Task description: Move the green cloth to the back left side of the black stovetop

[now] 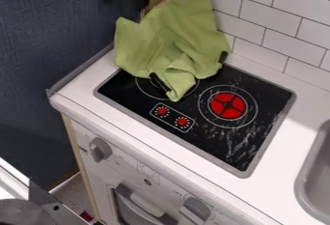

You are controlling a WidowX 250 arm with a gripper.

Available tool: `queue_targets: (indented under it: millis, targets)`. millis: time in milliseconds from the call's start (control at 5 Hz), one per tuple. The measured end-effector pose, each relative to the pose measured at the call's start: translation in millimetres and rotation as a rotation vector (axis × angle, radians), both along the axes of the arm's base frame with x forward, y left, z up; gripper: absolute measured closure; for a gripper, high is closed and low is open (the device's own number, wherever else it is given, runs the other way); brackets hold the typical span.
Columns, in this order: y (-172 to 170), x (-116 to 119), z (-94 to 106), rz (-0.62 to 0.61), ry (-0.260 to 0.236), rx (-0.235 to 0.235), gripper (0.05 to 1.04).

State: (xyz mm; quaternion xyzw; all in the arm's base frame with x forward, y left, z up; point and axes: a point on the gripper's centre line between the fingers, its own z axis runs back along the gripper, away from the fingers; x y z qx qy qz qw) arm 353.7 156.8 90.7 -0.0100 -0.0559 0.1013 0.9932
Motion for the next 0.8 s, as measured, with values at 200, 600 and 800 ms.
queue_targets:
  millis: [200, 600, 800]
  targets:
    - [-24.7, -17.9, 2.0, 0.068, 0.042, -0.071, 0.083]
    - [-88.3, -48.1, -12.7, 0.106, 0.095, -0.004, 0.083]
    - [-107.8, -53.2, -17.4, 0.102, 0.130, 0.056, 0.083]
